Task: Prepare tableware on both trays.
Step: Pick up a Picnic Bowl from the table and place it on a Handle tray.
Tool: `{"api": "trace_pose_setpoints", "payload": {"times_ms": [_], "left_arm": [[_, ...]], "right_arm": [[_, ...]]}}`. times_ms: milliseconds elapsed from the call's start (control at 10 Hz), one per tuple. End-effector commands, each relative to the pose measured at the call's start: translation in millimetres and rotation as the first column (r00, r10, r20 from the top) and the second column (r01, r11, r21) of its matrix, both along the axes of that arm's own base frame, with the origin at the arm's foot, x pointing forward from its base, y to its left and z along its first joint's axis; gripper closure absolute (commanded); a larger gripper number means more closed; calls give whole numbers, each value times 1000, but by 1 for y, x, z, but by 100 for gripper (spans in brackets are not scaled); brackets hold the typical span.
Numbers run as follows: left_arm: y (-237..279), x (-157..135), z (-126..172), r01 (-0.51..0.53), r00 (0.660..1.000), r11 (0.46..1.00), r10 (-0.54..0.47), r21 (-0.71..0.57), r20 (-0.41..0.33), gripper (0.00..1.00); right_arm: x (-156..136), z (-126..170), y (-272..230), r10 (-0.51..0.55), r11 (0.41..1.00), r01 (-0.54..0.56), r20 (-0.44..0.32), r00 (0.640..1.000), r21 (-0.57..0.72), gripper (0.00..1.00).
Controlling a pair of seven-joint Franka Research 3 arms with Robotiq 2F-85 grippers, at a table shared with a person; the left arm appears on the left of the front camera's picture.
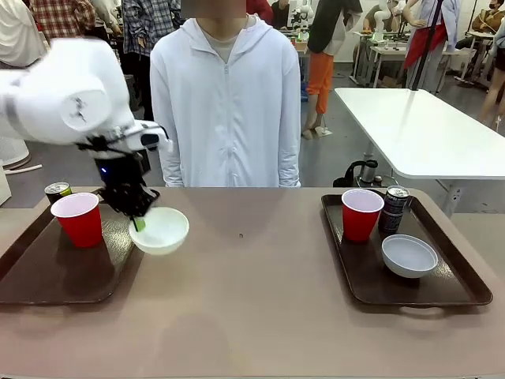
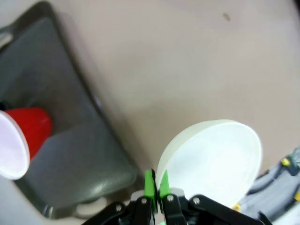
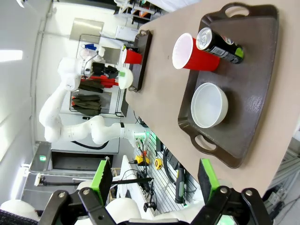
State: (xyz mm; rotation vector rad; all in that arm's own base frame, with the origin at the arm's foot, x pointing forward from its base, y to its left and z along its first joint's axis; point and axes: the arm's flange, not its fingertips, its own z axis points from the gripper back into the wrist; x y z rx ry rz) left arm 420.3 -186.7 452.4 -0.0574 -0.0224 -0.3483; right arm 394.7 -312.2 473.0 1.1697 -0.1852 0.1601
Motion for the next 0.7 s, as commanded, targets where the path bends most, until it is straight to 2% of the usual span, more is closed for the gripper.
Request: {"api": "trace_pose_setpoints", "payload": {"times_ms": [0,600], "left_arm": [[36,-9,7,-40,999,999,40,0,11,100],[152,-18,-33,-205,979,979,205,-21,10,100]], "right_arm": [[-1,1,0,1,1000,-1,6,1000,-2,4],[-1,1,0,1,1000,-1,6,1000,-2,4]]}}
